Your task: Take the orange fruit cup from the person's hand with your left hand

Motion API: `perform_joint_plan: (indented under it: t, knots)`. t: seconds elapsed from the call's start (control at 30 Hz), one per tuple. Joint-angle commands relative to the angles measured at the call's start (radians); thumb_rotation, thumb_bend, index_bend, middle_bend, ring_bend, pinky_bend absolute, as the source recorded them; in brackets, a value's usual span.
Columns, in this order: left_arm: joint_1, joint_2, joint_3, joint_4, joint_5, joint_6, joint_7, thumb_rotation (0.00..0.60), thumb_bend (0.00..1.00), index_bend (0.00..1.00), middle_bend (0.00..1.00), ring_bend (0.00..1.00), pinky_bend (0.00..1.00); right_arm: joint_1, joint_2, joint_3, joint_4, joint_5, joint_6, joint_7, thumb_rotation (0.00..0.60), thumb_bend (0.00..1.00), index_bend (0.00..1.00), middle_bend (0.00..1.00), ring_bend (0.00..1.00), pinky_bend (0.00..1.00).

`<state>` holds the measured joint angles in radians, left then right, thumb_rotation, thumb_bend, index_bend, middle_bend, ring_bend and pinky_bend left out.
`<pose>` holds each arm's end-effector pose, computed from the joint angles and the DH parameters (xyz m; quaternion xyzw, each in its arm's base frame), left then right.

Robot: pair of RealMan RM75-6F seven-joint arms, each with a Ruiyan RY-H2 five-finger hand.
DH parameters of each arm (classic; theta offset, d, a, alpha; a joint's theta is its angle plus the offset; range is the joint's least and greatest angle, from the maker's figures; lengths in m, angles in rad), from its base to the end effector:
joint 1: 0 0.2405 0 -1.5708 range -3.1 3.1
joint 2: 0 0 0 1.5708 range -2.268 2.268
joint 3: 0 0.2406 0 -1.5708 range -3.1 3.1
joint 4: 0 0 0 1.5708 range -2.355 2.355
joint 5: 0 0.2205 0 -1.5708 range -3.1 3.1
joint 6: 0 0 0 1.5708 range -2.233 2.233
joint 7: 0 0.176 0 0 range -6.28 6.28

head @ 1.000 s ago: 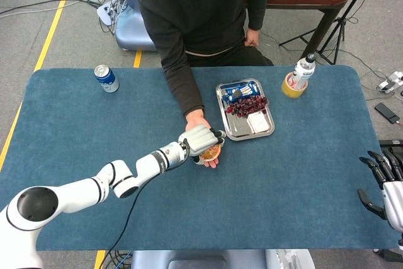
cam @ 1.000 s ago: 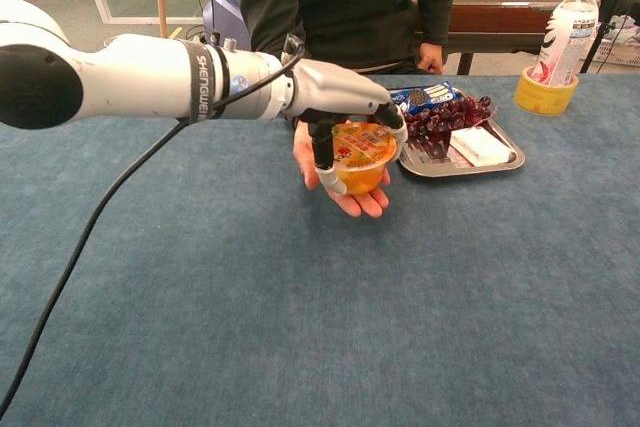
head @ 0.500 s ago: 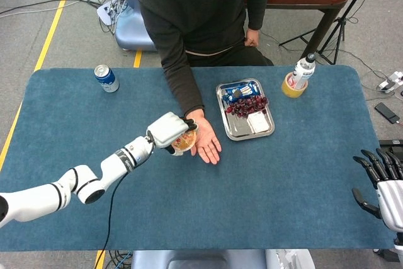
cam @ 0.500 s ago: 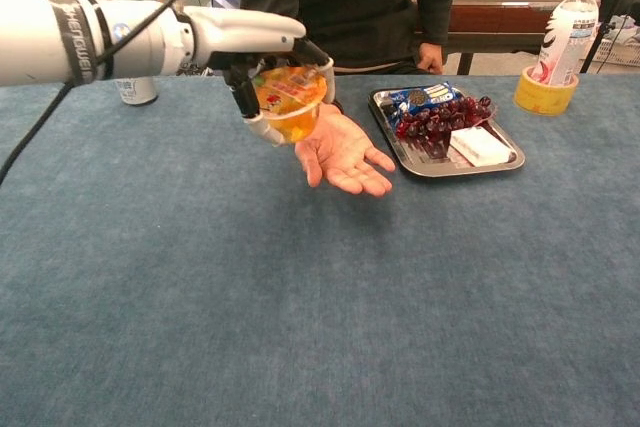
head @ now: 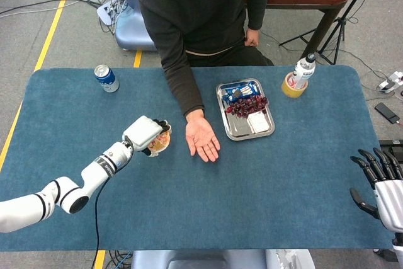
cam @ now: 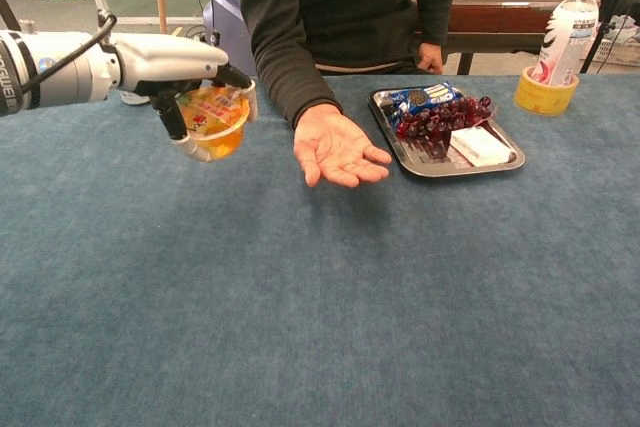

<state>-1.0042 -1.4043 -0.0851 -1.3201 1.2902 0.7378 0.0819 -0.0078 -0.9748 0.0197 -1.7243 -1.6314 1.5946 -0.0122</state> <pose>-0.0993 0.4198 -0.0163 -0.8375 -0.2662 -0.3185 0.3555 -0.2815 -0.1776 0.1784 0.6087 -0.3516 0.3969 0.5902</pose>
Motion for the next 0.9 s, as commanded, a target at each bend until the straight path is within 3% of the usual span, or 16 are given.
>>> perform_joint_plan:
  t: [0.03,0.3,0.37,0.43,0.5,0.6,0.7,0.9]
  knots:
    - [0.003,-0.040,0.018,0.044,-0.029,-0.035,0.042,0.600,0.17,0.39,0.29,0.39,0.67,-0.003,0.001,-0.001,-0.001,0.000,0.002,-0.002,0.600,0.30,0.18,0.12,0.00,0.08]
    - [0.006,-0.099,0.020,0.097,-0.137,-0.100,0.111,0.600,0.17,0.29,0.27,0.34,0.59,-0.009,0.006,-0.003,-0.006,0.001,0.009,-0.004,0.600,0.30,0.18,0.12,0.00,0.08]
    - [0.006,-0.097,0.018,0.090,-0.168,-0.121,0.118,0.600,0.17,0.19,0.19,0.24,0.53,-0.008,0.006,-0.003,-0.007,0.000,0.008,-0.004,0.600,0.30,0.18,0.12,0.00,0.08]
    - [0.007,-0.081,0.009,0.064,-0.218,-0.130,0.129,0.600,0.17,0.04,0.03,0.05,0.39,-0.008,0.007,-0.002,-0.007,0.001,0.007,-0.004,0.600,0.30,0.18,0.12,0.00,0.08]
    - [0.015,-0.068,-0.003,0.033,-0.251,-0.116,0.130,0.600,0.17,0.00,0.00,0.00,0.29,-0.007,0.008,-0.001,-0.007,0.002,0.006,-0.004,0.600,0.30,0.18,0.12,0.00,0.08]
    - [0.051,-0.051,-0.024,-0.016,-0.266,-0.051,0.100,0.600,0.17,0.00,0.00,0.00,0.22,-0.004,0.007,0.001,-0.006,0.001,0.006,-0.001,0.600,0.30,0.18,0.12,0.00,0.08]
    - [0.088,-0.016,-0.023,-0.069,-0.266,0.014,0.104,0.600,0.17,0.00,0.00,0.00,0.22,-0.004,0.006,0.001,-0.002,0.003,0.003,0.005,0.600,0.30,0.18,0.12,0.00,0.08]
    - [0.229,0.099,-0.013,-0.256,-0.292,0.249,0.142,0.600,0.17,0.00,0.00,0.00,0.20,-0.001,0.001,-0.007,0.011,0.013,-0.021,0.022,0.600,0.30,0.18,0.12,0.00,0.08]
